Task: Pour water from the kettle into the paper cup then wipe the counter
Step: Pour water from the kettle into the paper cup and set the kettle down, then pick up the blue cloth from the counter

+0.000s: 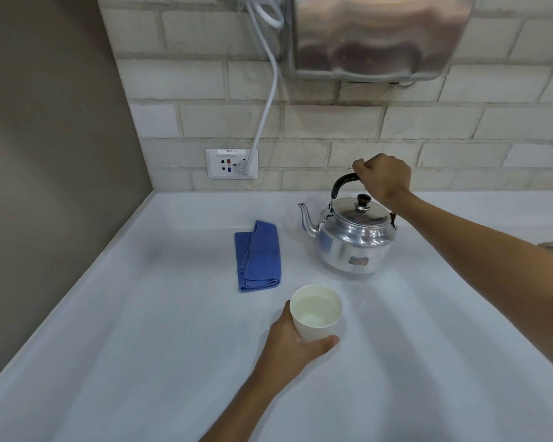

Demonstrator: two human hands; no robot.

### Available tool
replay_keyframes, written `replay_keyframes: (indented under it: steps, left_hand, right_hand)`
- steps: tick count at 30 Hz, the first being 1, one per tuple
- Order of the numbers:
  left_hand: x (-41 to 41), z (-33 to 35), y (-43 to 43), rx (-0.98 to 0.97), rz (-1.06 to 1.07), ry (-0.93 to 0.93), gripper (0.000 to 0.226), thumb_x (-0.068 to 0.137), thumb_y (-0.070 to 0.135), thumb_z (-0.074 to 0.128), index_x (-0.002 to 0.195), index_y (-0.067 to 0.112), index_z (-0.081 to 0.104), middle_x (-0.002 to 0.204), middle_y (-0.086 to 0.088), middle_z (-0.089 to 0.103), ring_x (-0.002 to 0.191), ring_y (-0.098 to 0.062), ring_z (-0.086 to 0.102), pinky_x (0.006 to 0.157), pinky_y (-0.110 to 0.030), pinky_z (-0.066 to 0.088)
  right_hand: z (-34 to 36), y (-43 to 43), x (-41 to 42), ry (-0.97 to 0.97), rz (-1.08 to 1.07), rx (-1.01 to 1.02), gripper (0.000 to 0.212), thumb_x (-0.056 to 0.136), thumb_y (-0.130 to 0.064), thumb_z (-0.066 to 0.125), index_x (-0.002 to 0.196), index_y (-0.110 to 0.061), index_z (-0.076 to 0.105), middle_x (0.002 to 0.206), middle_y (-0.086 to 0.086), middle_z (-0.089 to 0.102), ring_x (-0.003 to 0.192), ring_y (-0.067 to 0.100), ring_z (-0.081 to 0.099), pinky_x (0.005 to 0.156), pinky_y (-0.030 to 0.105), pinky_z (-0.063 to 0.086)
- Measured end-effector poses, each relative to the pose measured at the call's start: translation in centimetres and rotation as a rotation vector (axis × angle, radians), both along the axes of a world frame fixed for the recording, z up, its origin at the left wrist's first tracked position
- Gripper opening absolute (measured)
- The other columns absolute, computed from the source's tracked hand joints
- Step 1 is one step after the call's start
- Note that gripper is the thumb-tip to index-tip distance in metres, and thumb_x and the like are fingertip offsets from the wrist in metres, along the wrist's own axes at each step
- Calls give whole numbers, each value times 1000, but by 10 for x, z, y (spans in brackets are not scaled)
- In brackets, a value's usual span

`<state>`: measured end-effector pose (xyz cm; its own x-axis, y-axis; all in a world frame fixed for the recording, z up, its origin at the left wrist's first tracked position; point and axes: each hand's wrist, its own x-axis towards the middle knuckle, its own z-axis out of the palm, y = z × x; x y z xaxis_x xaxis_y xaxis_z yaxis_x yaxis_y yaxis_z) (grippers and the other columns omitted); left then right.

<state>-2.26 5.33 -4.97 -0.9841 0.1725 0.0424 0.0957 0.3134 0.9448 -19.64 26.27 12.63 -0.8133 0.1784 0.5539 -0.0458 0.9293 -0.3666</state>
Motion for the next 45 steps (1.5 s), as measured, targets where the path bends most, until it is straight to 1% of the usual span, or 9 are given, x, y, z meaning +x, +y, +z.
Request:
replay_keyframes:
  steps: [19,22,24,26,28,32,37,42,45]
  left_hand:
    - [1,1,0,-7,5,-2,57,54,46,84,96,48,46,98,24,58,93,21,48,67,3,40]
    - [2,3,0,8,3,7,57,54,46,84,98,46,47,100,22,60,94,17,51,68,2,40]
    - [3,5,0,22,-2,-1,60,53,45,84,100,45,47,103,20,60,97,9,55,70,0,42]
    - [4,10,-1,37,-33,-25,66,53,44,86,105,46,46,108,20,59,102,2,55,76,-6,45]
    - [8,13,-5,70,-108,-75,85,50,45,86,120,46,38,121,23,52,114,1,49,89,-15,43]
    - [21,14,-41,-28,-214,-84,118,46,63,80,138,52,7,138,45,17,125,23,17,102,-15,20]
    - [11,27,-94,-73,-104,-45,91,61,66,69,136,53,21,144,38,19,130,18,18,108,-19,19]
    - [-62,44,-83,-196,64,109,67,80,53,55,139,31,33,151,14,23,133,2,22,106,-21,19]
    - [-120,37,-66,-655,123,216,63,89,50,46,141,18,29,154,-9,18,140,-25,18,114,-40,14]
  right_hand:
    - [-30,-12,-30,-45,-18,64,50,86,-25,41,40,-12,27,39,3,28,39,18,25,43,25,18]
    - [-29,-12,-25,-50,-4,119,51,90,-26,37,41,-10,31,40,4,34,45,26,37,44,25,19]
    - [-30,-13,-14,-9,36,207,47,93,-27,35,54,-6,49,54,12,54,62,32,53,51,29,32]
    - [-37,-14,4,108,102,314,32,94,-29,40,88,-4,60,92,18,63,93,34,55,77,40,41]
    - [-51,-16,31,193,168,314,31,93,-30,44,111,-6,53,119,16,54,114,34,44,100,44,30]
    - [-103,-9,109,103,225,143,49,86,-36,40,123,-5,45,129,17,48,122,36,39,105,50,29]
    - [-180,-9,183,-499,164,174,62,94,-48,21,144,-12,12,155,4,7,143,23,0,117,40,1]
    - [-193,-17,189,-515,114,190,58,96,-44,15,144,-17,-3,157,1,-2,142,15,-6,116,33,-4]
    - [-194,-17,190,-502,112,195,58,96,-45,15,144,-17,-4,157,1,-2,142,14,-6,115,33,-5]
